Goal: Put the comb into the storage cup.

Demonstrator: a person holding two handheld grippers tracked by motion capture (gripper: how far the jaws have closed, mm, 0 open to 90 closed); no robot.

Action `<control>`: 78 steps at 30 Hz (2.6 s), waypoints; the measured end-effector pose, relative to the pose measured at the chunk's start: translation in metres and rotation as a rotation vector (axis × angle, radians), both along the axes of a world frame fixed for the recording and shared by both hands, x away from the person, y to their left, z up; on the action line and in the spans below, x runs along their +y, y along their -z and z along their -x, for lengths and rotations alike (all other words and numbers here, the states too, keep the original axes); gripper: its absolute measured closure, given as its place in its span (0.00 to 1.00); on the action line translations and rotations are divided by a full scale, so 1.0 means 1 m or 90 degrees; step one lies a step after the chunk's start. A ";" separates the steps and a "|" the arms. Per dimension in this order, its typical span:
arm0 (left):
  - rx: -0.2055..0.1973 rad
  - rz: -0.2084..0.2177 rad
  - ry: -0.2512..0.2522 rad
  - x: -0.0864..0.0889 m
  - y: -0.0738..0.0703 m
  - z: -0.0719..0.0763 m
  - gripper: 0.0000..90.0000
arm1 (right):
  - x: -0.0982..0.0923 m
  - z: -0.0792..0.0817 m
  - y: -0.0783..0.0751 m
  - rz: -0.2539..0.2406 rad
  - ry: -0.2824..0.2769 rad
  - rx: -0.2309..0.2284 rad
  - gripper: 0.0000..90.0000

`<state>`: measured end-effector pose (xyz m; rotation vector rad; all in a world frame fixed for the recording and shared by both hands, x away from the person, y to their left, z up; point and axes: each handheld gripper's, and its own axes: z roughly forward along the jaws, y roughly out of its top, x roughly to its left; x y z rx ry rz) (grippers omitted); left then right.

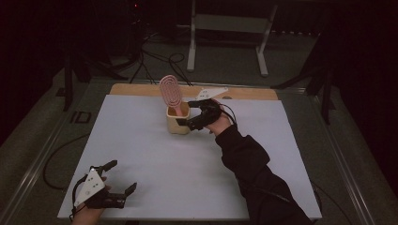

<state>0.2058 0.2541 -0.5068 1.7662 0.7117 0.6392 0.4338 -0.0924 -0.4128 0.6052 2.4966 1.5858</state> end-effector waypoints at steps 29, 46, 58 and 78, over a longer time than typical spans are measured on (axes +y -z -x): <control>-0.002 0.000 -0.002 0.000 0.000 0.000 0.00 | -0.059 0.049 0.010 0.009 0.004 0.000 0.09; -0.002 -0.001 -0.002 0.000 0.000 0.000 0.00 | -0.098 0.083 0.038 0.010 0.017 0.019 0.09; -0.001 -0.001 -0.003 0.000 0.000 0.000 0.00 | -0.121 0.110 0.058 0.002 0.027 0.013 0.09; -0.002 0.001 -0.002 0.000 0.000 0.000 0.00 | -0.172 0.146 0.088 0.049 0.093 0.027 0.09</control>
